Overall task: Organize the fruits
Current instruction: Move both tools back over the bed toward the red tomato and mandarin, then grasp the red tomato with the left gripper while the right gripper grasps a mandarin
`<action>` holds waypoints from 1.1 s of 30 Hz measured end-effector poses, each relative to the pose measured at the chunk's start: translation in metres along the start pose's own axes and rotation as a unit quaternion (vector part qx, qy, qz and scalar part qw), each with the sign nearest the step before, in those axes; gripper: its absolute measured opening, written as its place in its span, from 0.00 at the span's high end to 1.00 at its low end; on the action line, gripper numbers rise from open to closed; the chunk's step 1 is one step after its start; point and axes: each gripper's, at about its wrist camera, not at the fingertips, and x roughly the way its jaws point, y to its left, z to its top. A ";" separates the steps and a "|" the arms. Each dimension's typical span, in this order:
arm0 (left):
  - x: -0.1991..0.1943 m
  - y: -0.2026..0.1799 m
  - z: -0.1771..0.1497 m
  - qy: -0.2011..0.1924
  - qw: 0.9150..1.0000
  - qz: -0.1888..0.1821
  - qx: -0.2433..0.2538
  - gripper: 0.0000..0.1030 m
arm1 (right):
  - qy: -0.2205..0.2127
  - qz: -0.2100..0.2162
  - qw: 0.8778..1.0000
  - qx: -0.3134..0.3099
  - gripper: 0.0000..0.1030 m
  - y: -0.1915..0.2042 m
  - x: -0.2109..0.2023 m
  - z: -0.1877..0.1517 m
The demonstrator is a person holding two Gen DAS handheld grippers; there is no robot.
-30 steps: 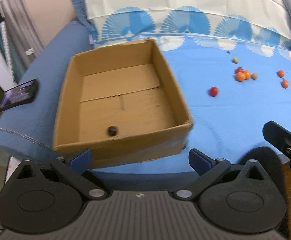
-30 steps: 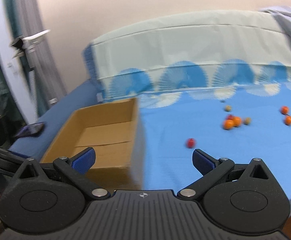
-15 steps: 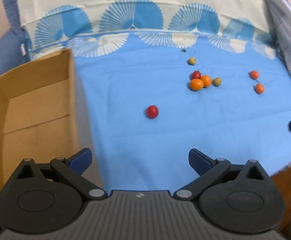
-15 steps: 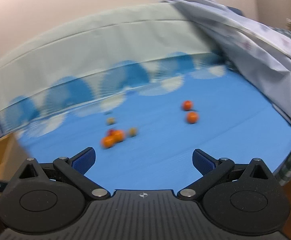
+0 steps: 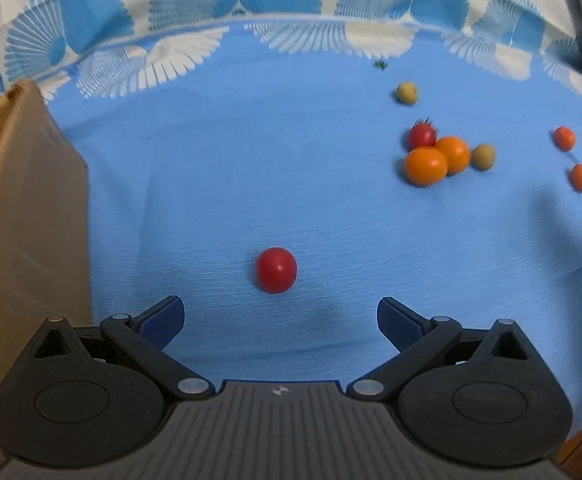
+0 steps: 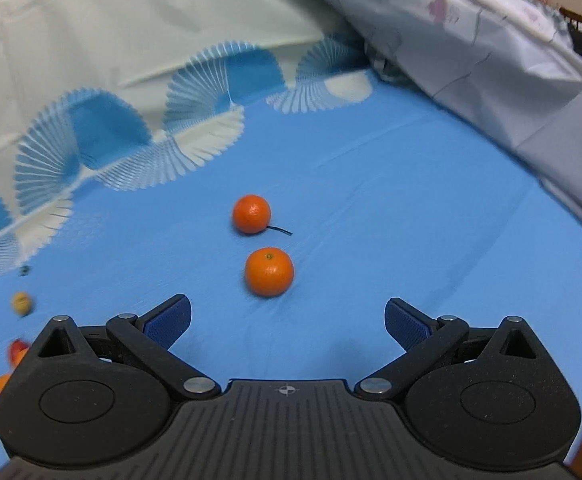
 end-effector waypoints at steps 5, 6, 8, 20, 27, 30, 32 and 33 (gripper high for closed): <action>0.033 0.006 0.002 0.025 0.999 0.023 -0.006 0.00 | 0.018 0.004 0.999 -0.044 0.01 0.019 0.059 0.006; 0.041 0.008 0.002 0.039 0.999 0.026 -0.007 0.00 | 0.028 0.005 0.998 -0.049 0.01 0.021 0.070 0.006; 0.053 0.015 0.002 0.052 0.998 0.016 -0.015 0.00 | 0.019 -0.005 0.998 -0.065 0.00 0.025 0.080 0.002; 0.034 0.020 0.007 0.035 0.998 -0.040 -0.018 0.88 | -0.015 0.022 0.999 -0.045 0.62 0.015 0.066 -0.003; 0.019 0.019 0.003 0.006 0.999 -0.045 -0.010 0.95 | -0.006 0.030 0.998 -0.061 0.62 0.013 0.049 -0.006; 0.021 0.018 0.002 0.021 0.998 -0.061 -0.003 0.77 | 0.002 0.025 0.997 -0.067 0.62 0.013 0.044 -0.010; 0.023 0.019 0.003 0.025 0.998 -0.065 -0.006 0.48 | 0.010 0.017 0.998 -0.067 0.61 0.010 0.044 -0.012; 0.023 0.021 0.005 0.019 0.998 -0.063 -0.012 0.36 | 0.011 0.015 0.998 -0.063 0.61 0.008 0.045 -0.013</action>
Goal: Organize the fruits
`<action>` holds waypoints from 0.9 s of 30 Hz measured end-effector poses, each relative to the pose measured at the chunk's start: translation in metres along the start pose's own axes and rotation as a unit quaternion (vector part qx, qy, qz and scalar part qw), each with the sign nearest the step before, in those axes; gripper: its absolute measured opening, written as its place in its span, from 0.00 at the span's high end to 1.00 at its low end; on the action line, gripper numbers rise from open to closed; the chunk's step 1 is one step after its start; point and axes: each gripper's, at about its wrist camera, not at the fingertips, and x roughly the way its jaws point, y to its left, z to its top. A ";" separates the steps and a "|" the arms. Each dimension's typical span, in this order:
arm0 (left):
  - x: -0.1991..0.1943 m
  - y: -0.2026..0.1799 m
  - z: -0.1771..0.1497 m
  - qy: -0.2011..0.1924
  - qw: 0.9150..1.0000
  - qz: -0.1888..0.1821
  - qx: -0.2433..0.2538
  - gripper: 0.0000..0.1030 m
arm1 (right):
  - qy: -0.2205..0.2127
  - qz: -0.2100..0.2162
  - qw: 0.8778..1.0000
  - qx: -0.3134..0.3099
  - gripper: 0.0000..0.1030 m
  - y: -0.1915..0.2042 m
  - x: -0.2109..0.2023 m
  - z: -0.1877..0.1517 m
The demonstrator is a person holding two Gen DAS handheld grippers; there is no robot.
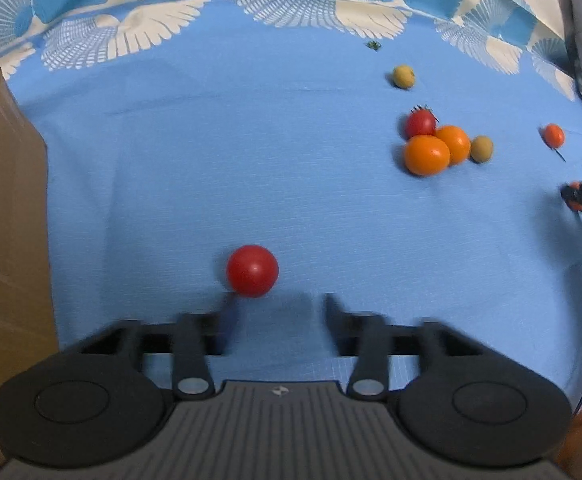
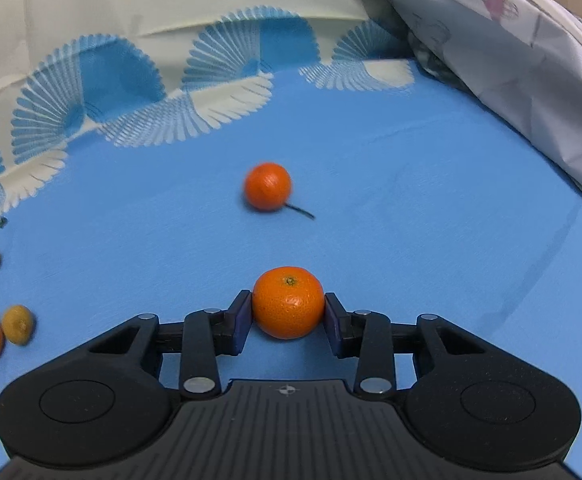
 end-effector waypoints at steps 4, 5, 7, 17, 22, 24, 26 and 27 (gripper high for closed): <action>0.006 0.009 0.010 0.002 1.000 0.000 -0.026 0.33 | -0.011 0.001 1.000 -0.003 0.60 -0.002 0.002 -0.004; 0.008 0.011 0.013 0.002 1.000 0.003 -0.030 0.33 | -0.012 0.000 1.000 -0.006 0.57 -0.001 0.003 -0.004; 0.012 0.014 0.018 0.001 0.999 0.009 -0.033 0.36 | -0.014 -0.001 1.000 -0.006 0.53 0.001 0.006 -0.002; 0.009 0.022 0.019 -0.003 0.998 0.014 -0.056 0.68 | -0.042 -0.004 0.998 -0.039 0.63 0.013 -0.002 -0.006; -0.046 0.001 -0.001 -0.018 0.999 -0.020 -0.031 0.68 | -0.066 0.057 0.995 -0.048 0.63 0.024 -0.063 -0.012; -0.077 -0.001 -0.015 -0.034 0.999 -0.026 -0.014 0.68 | -0.071 0.085 0.993 -0.047 0.63 0.030 -0.098 -0.018; -0.108 0.001 -0.030 -0.043 0.999 -0.027 -0.007 0.68 | -0.071 0.117 0.990 -0.046 0.63 0.037 -0.138 -0.026; -0.122 0.005 -0.037 -0.046 0.999 -0.028 -0.008 0.68 | -0.069 0.131 0.988 -0.045 0.63 0.041 -0.156 -0.030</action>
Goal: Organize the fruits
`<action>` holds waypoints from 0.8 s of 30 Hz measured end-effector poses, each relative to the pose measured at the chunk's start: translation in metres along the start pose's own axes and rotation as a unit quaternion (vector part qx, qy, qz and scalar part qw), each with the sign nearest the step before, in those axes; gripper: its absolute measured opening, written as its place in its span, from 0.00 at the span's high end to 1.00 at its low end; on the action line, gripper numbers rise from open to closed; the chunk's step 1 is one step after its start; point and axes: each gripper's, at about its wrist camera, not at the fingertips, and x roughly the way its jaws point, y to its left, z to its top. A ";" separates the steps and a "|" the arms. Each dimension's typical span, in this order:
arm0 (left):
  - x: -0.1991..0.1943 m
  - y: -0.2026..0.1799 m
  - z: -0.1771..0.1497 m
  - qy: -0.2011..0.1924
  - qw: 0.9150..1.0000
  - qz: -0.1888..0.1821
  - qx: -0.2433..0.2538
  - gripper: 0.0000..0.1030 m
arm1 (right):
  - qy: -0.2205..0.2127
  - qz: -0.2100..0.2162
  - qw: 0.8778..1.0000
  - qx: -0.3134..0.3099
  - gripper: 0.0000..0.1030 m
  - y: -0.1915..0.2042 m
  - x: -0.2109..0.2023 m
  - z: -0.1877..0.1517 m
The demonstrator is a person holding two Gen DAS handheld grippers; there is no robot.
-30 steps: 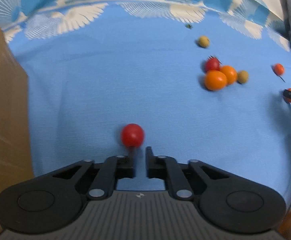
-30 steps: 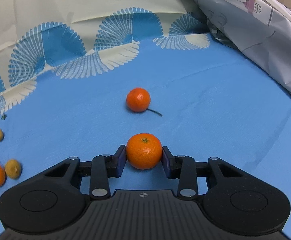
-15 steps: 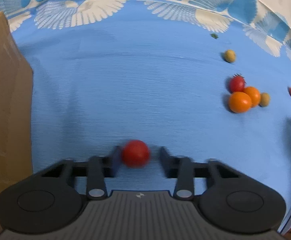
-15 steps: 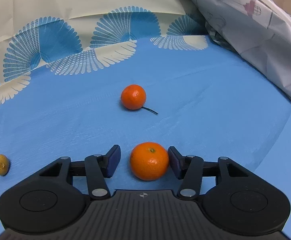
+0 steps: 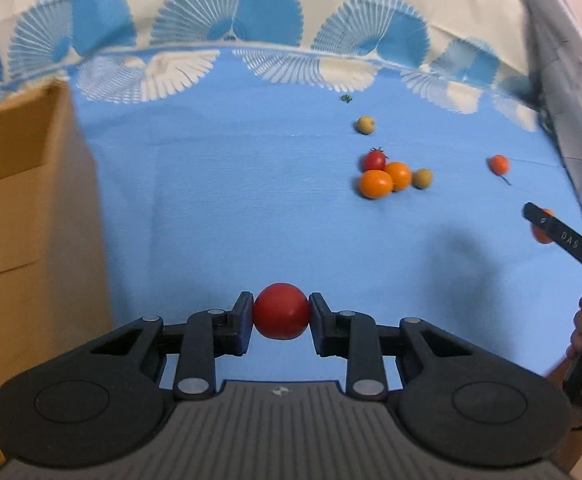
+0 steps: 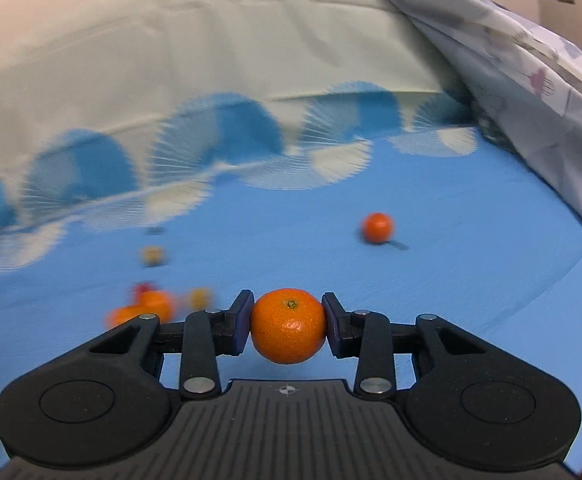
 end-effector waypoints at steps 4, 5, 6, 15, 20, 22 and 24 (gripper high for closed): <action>-0.053 0.021 -0.028 -0.014 1.000 0.012 -0.003 0.68 | 0.008 0.066 0.998 0.007 0.62 0.048 -0.069 -0.011; -0.065 0.028 -0.035 -0.019 1.000 0.018 -0.003 0.68 | 0.013 0.081 0.997 0.003 0.62 0.061 -0.082 -0.015; -0.076 0.035 -0.042 -0.023 0.999 0.025 -0.005 0.68 | 0.018 0.094 0.995 -0.002 0.62 0.075 -0.095 -0.019; -0.155 0.118 -0.106 -0.035 0.995 0.076 -0.054 0.68 | 0.063 0.213 0.973 -0.059 0.62 0.202 -0.185 -0.045; -0.190 0.155 -0.134 -0.058 0.990 0.092 -0.087 0.68 | 0.073 0.266 0.956 -0.096 0.62 0.255 -0.227 -0.059; -0.204 0.167 -0.142 -0.071 0.988 0.089 -0.101 0.68 | 0.069 0.279 0.951 -0.116 0.62 0.272 -0.243 -0.064; -0.217 0.175 -0.151 -0.087 0.986 0.094 -0.108 0.68 | 0.063 0.289 0.947 -0.127 0.62 0.283 -0.255 -0.066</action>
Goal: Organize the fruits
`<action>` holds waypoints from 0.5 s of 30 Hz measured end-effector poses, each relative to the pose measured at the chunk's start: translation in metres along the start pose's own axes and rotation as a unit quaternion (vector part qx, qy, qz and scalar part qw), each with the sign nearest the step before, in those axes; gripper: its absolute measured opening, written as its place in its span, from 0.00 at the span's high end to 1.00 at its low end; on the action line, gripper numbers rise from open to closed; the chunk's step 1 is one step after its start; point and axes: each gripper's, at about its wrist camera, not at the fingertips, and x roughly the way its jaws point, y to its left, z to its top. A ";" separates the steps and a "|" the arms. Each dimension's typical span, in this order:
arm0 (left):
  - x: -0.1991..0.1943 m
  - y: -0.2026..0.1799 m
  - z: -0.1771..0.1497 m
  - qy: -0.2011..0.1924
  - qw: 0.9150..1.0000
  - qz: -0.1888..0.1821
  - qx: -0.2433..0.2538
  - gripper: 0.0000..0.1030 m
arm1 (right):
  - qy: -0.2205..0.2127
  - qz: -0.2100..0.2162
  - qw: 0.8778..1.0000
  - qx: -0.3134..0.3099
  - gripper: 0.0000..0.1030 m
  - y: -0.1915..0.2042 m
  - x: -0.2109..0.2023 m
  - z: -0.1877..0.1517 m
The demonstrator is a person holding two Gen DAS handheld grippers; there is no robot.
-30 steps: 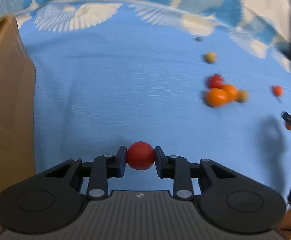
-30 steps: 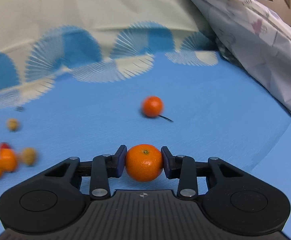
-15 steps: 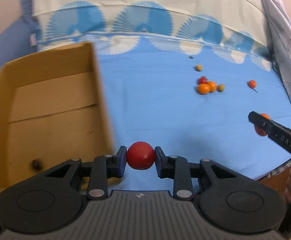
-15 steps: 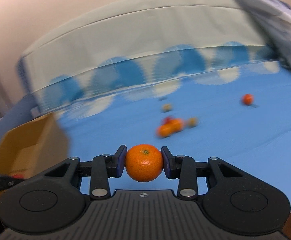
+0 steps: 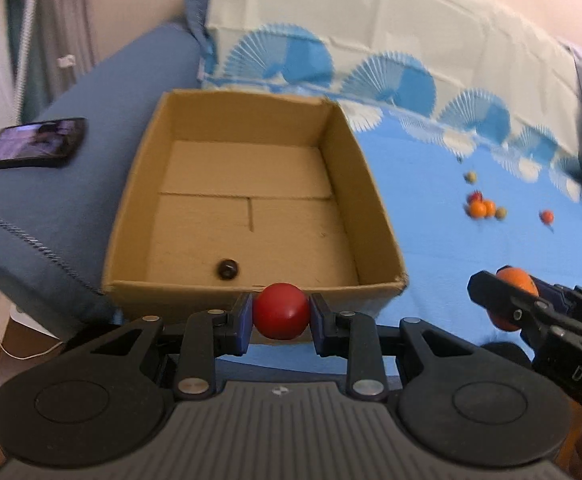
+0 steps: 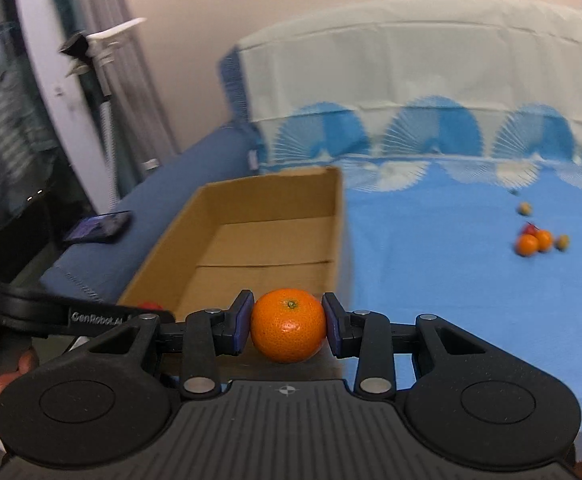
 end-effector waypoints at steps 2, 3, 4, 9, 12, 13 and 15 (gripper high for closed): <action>-0.009 0.006 -0.003 -0.011 1.000 0.006 -0.003 0.68 | -0.012 0.003 1.000 -0.006 0.62 0.012 -0.006 -0.001; -0.012 0.008 -0.005 -0.014 1.000 0.006 -0.004 0.68 | -0.016 0.004 1.000 -0.007 0.62 0.016 -0.010 -0.003; -0.016 0.011 -0.006 -0.015 1.000 0.003 -0.007 0.68 | -0.019 0.003 1.000 -0.009 0.62 0.020 -0.013 -0.005; -0.024 0.013 -0.012 -0.022 1.000 -0.010 -0.016 0.68 | -0.017 -0.004 1.000 -0.011 0.62 0.029 -0.022 -0.010; -0.025 0.013 -0.013 -0.026 0.999 -0.013 -0.019 0.68 | -0.021 -0.007 1.000 -0.013 0.62 0.031 -0.023 -0.008; -0.025 0.013 -0.013 -0.026 0.999 -0.014 -0.020 0.68 | -0.021 -0.007 1.000 -0.014 0.62 0.032 -0.023 -0.009; -0.025 0.015 -0.013 -0.026 0.999 -0.014 -0.022 0.68 | -0.020 -0.006 1.000 -0.017 0.62 0.033 -0.021 -0.008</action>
